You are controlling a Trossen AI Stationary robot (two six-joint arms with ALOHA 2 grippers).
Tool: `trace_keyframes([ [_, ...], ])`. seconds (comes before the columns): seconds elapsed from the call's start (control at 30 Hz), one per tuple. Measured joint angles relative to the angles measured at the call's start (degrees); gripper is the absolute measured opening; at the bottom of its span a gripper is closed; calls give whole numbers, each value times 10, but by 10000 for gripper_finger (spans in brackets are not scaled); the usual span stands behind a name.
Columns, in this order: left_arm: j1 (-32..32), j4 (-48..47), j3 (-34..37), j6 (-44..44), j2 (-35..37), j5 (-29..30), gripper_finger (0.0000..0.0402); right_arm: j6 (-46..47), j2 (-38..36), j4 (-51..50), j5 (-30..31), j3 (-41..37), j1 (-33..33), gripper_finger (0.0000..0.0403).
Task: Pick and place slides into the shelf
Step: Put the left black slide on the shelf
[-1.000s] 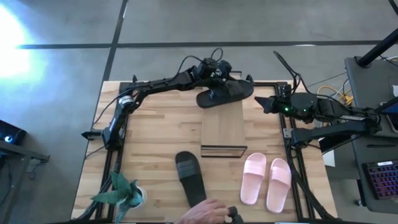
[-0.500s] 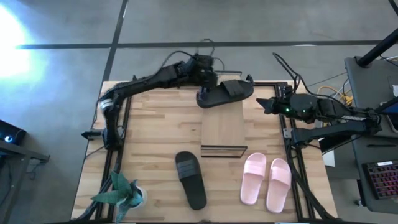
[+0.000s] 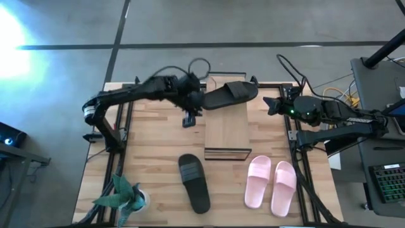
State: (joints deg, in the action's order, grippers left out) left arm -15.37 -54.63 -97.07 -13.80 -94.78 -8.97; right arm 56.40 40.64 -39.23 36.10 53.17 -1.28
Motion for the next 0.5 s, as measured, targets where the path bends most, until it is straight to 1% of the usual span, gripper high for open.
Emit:
trace_keyframes([
  [0.07, 5, 11, 23, 0, 0, 5, 32, -1, 0, 0, 0, 0, 0, 8],
  [0.13, 6, 32, 40, 14, -2, 6, 9, -1, 0, 0, 0, 0, 0, 8],
  [0.2, 6, 57, 53, 38, -2, 15, 9, 0, 0, 0, -6, 0, 0, 8],
  [0.3, 6, 85, 56, 65, -1, 23, 7, -4, 0, -4, -47, 0, 0, 9],
  [0.37, 8, 94, 56, 81, -2, 24, 2, -5, 5, -9, -61, 0, 0, 8],
  [0.5, 11, 98, 56, 107, -5, 23, 1, 9, 23, -13, -67, -1, -2, 8],
])
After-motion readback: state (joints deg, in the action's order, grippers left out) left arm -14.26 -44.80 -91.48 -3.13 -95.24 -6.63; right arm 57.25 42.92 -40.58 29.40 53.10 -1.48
